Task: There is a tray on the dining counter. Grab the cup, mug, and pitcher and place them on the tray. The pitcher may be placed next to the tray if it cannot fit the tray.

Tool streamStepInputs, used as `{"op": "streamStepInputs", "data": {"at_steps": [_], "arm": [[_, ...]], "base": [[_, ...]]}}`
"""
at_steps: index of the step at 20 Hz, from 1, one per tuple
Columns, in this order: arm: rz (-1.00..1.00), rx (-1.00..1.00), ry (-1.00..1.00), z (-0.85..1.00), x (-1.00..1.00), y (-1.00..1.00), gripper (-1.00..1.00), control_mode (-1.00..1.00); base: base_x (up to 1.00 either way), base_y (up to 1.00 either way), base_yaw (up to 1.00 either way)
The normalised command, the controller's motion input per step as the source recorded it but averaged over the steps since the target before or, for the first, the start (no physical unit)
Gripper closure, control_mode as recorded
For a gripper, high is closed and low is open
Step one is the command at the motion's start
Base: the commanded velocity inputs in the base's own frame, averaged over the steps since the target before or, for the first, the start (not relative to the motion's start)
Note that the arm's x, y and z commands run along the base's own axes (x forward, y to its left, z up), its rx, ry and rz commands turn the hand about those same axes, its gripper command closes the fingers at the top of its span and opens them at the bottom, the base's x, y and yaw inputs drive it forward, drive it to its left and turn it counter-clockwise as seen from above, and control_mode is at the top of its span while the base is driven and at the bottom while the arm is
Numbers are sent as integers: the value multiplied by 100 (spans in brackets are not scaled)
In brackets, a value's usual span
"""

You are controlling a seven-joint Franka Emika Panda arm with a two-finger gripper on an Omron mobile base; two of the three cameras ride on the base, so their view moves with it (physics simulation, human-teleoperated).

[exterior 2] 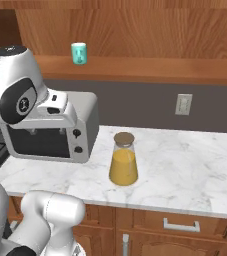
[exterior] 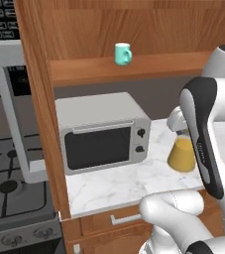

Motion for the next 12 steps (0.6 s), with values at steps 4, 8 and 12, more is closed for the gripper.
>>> {"op": "streamStepInputs", "data": {"at_steps": [4, 8, 12], "arm": [[0, 0, 0, 0, 0, 0, -100, 100], [0, 0, 0, 0, 0, 0, -100, 100], [0, 0, -1, 0, 0, 0, -100, -100]], "base": [[29, 30, 0], [1, 3, 0], [0, 0, 0]]}}
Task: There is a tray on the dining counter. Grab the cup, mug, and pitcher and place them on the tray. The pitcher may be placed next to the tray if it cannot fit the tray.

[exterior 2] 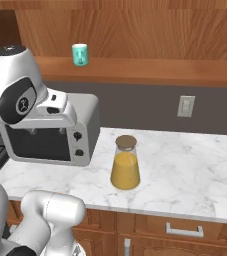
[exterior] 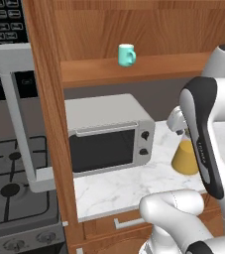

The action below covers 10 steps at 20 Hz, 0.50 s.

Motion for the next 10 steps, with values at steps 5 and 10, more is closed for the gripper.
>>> {"op": "streamStepInputs", "data": {"at_steps": [5, 10], "arm": [[0, 0, -12, 24, -4, 5, -100, -100], [0, 0, -20, 49, -9, 6, -100, -100]], "base": [[0, 0, 0], [0, 0, 0]]}}
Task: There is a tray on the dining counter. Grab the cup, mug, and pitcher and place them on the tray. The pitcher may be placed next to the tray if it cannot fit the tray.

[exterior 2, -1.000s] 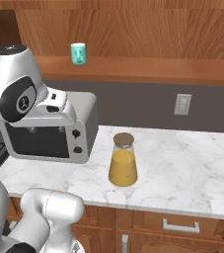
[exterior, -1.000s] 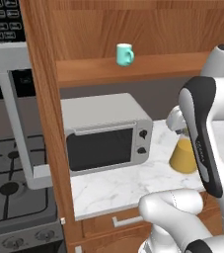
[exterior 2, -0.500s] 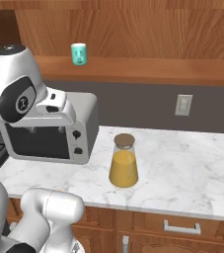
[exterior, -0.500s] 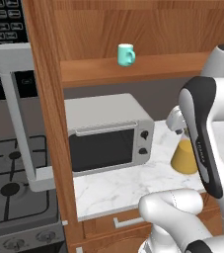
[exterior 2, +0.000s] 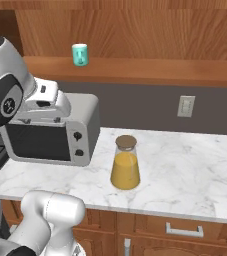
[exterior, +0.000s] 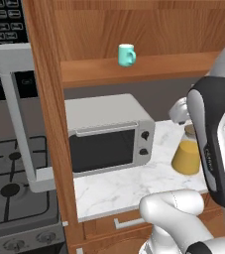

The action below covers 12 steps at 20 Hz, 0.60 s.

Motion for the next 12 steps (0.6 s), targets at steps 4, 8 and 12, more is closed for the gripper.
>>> {"op": "streamStepInputs", "data": {"at_steps": [4, 8, 12], "arm": [[0, 4, -26, 40, 0, 0, -100, -100], [0, 8, -26, 27, 0, 0, -100, -100], [0, 8, -27, 18, 0, 0, -100, -100]], "base": [[0, 0, 0], [0, 0, 0], [0, 0, 0]]}}
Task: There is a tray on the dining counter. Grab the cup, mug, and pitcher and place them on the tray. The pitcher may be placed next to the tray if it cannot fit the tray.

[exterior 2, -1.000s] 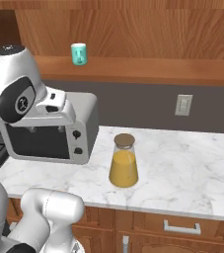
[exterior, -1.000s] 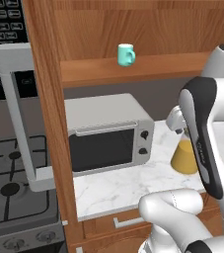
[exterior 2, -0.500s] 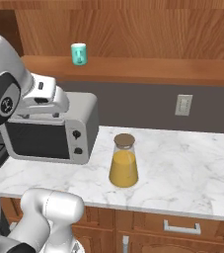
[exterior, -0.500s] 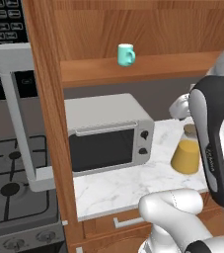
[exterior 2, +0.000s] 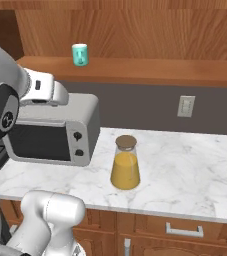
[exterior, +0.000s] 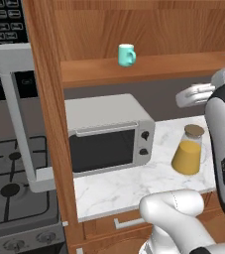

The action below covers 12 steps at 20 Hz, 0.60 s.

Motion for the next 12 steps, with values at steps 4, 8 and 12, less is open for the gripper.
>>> {"op": "streamStepInputs", "data": {"at_steps": [4, 8, 12], "arm": [[0, 8, -20, 27, 4, 0, -100, -100], [4, 4, -1, 31, 32, 2, -100, -100], [6, 0, 0, 15, 47, 13, -100, -100]], "base": [[0, 0, 0], [0, 0, 0], [0, 0, 0]]}}
